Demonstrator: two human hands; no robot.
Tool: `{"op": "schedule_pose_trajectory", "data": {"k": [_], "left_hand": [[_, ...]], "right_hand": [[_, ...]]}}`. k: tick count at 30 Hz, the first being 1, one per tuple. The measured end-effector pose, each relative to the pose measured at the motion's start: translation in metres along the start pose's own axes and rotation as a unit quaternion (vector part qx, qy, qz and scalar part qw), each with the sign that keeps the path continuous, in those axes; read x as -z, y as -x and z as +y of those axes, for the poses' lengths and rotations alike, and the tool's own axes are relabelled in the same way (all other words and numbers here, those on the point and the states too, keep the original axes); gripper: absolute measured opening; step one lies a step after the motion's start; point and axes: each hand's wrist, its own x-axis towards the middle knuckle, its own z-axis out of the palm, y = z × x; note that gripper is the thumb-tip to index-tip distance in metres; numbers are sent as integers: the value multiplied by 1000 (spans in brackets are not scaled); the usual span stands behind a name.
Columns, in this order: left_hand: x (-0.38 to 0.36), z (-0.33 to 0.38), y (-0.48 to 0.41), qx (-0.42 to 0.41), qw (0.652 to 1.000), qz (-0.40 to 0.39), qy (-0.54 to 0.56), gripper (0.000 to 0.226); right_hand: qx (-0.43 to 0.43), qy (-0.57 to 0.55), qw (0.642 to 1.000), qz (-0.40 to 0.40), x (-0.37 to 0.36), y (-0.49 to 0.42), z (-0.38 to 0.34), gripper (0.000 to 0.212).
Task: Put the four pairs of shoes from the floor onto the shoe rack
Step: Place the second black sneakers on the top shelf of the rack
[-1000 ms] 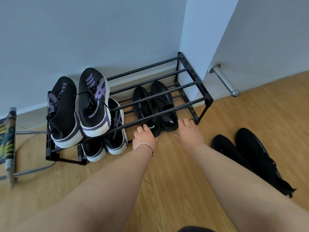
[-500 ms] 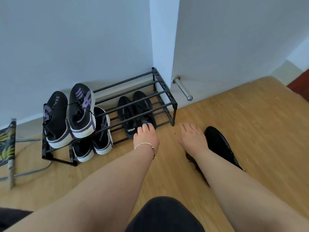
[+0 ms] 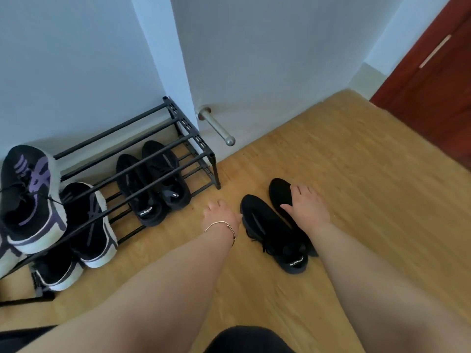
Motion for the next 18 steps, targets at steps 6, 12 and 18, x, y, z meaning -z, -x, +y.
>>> {"op": "schedule_pose_trajectory", "data": {"k": [6, 12, 18], "left_hand": [[-58, 29, -44, 57, 993, -75, 75, 65], [-95, 50, -38, 111, 959, -179, 192, 60], [-127, 52, -54, 144, 928, -175, 294, 66]], "right_hand": [[-79, -18, 996, -30, -42, -15, 35, 56], [-174, -70, 979, -82, -60, -21, 46, 67], [-245, -173, 944, -134, -69, -28, 49, 56]]}}
